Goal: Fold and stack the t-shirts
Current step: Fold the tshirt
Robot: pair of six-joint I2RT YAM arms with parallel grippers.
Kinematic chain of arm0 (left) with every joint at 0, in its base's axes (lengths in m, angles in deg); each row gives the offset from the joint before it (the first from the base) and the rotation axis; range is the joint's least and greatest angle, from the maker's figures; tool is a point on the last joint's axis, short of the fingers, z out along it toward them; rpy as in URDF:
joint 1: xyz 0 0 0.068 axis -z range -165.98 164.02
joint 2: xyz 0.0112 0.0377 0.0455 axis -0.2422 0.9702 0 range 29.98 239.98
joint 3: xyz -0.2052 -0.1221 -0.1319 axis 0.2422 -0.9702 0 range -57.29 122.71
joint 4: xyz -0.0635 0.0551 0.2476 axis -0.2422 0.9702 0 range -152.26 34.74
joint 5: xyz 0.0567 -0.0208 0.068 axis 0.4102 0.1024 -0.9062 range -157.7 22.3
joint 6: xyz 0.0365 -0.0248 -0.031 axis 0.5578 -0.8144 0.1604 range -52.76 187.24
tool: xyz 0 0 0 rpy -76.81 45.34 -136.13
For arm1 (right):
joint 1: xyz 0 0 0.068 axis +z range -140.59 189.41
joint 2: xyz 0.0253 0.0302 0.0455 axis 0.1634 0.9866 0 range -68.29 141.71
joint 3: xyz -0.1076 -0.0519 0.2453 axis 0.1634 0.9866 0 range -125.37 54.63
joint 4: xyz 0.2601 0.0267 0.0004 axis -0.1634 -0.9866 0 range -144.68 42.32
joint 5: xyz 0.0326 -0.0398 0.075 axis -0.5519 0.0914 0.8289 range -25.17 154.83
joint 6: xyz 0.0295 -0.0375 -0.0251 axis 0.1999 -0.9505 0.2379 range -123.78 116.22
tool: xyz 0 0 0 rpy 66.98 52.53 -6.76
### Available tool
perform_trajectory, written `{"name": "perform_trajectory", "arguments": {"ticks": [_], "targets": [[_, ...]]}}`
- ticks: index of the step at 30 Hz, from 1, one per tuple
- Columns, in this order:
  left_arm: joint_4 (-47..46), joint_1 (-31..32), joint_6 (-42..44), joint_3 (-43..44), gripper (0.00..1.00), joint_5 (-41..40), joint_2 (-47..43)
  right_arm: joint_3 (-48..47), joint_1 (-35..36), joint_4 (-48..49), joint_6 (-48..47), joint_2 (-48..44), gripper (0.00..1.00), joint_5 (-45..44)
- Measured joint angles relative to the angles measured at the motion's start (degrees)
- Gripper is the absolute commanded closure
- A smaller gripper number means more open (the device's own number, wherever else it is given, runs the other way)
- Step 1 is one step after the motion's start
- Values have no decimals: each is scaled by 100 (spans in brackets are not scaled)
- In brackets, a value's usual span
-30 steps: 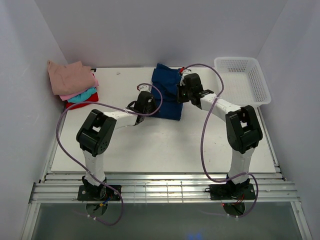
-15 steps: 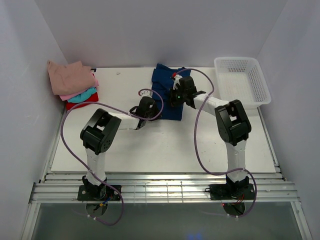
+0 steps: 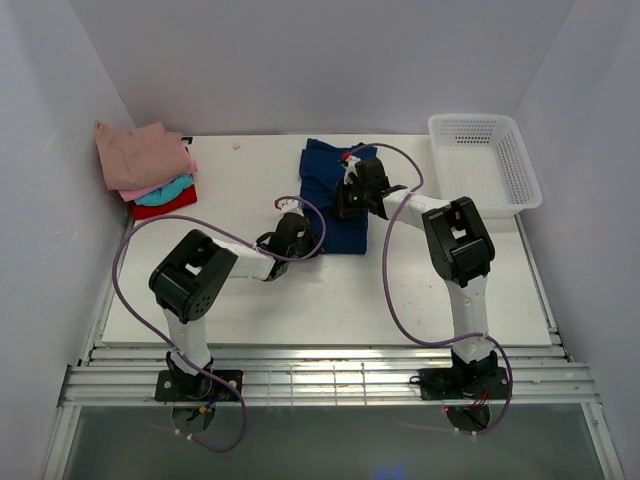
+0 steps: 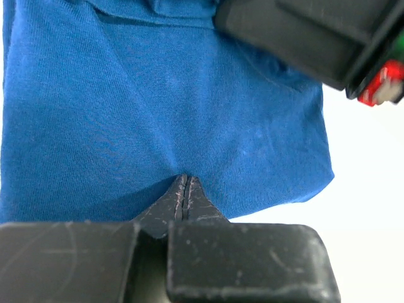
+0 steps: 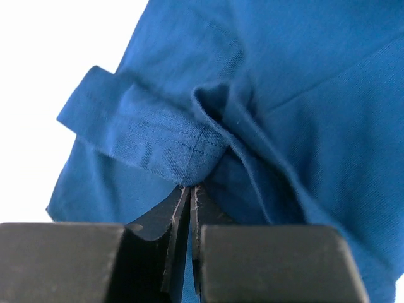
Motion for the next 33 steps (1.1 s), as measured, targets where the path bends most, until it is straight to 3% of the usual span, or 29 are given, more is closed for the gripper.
{"name": "perform_trajectory", "arguments": {"ticks": [15,23,33], "targets": [[-389,660,-612,-1591,100,-208,-1115,-116,0,61,76,0,92,9],[-393,1027,-835,-1882,100,-315,-1386,-44,7,181,92,-103,92,11],[-122,1067,-831,-1888,100,-361,-1543,1543,452,415,42,-2481,92,11]]}}
